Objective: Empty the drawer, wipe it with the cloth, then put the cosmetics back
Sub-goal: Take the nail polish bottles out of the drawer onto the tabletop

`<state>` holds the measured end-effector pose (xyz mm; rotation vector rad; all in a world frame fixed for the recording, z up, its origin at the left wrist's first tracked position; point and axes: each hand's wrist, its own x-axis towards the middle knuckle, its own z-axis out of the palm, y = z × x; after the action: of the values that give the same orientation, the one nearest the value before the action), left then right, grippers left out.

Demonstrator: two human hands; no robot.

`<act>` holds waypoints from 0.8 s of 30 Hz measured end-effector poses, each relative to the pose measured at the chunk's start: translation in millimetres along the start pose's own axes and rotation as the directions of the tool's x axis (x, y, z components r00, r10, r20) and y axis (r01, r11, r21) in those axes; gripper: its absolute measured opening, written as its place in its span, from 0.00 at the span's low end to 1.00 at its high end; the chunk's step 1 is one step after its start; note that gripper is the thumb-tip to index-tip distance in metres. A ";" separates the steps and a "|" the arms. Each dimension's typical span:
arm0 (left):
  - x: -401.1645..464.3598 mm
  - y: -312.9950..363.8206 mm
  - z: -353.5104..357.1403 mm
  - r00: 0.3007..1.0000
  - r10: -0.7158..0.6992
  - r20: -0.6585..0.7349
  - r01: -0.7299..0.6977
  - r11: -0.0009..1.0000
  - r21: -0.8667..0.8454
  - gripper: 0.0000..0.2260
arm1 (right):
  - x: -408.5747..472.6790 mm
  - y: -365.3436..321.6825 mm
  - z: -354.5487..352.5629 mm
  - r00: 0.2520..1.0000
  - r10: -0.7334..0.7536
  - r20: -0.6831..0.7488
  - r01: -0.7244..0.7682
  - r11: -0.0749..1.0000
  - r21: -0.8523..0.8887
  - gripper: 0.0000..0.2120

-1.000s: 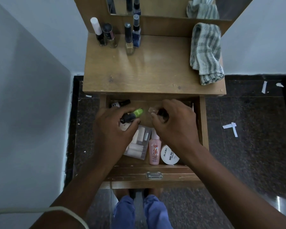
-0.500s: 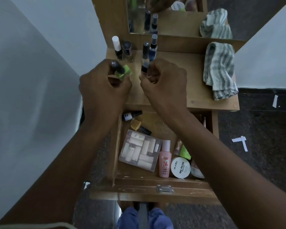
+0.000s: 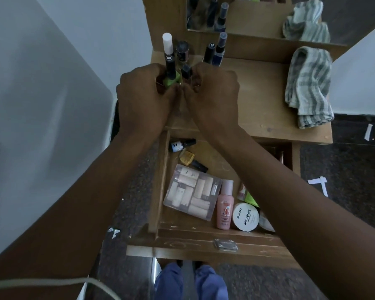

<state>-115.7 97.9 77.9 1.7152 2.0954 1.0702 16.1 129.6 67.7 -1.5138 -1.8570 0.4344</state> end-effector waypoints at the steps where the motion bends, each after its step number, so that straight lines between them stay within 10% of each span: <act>1: 0.6 0.0 0.4 1.000 0.001 0.005 -0.001 1.000 -0.007 0.13 | 0.1 -0.5 -0.5 1.000 -0.002 0.010 0.002 1.000 -0.015 0.02; 9: -26.9 -8.2 -8.8 1.000 0.008 -0.017 -0.009 1.000 -0.021 0.23 | -19.1 -0.9 -11.3 0.999 -0.045 -0.001 0.045 0.998 -0.044 0.06; 15: -85.5 -0.4 -22.0 1.000 -0.009 0.001 0.009 0.999 -0.031 0.13 | -50.2 8.9 -32.3 0.999 0.032 -0.019 -0.031 0.999 0.023 0.18; 19: -108.9 -3.4 -18.0 0.974 0.132 0.185 -0.142 0.989 0.037 0.05 | -77.5 12.4 -47.7 1.000 0.011 0.006 -0.012 0.999 0.039 0.06; 24: -107.2 -12.3 11.4 0.846 0.050 0.531 -0.278 0.891 0.360 0.07 | -116.9 41.9 -30.9 0.923 0.097 0.372 -0.031 0.983 -0.180 0.05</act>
<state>-87.2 3.1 33.5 2.1168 1.9302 0.1232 76.8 24.5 27.4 -1.7020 -2.1927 0.6526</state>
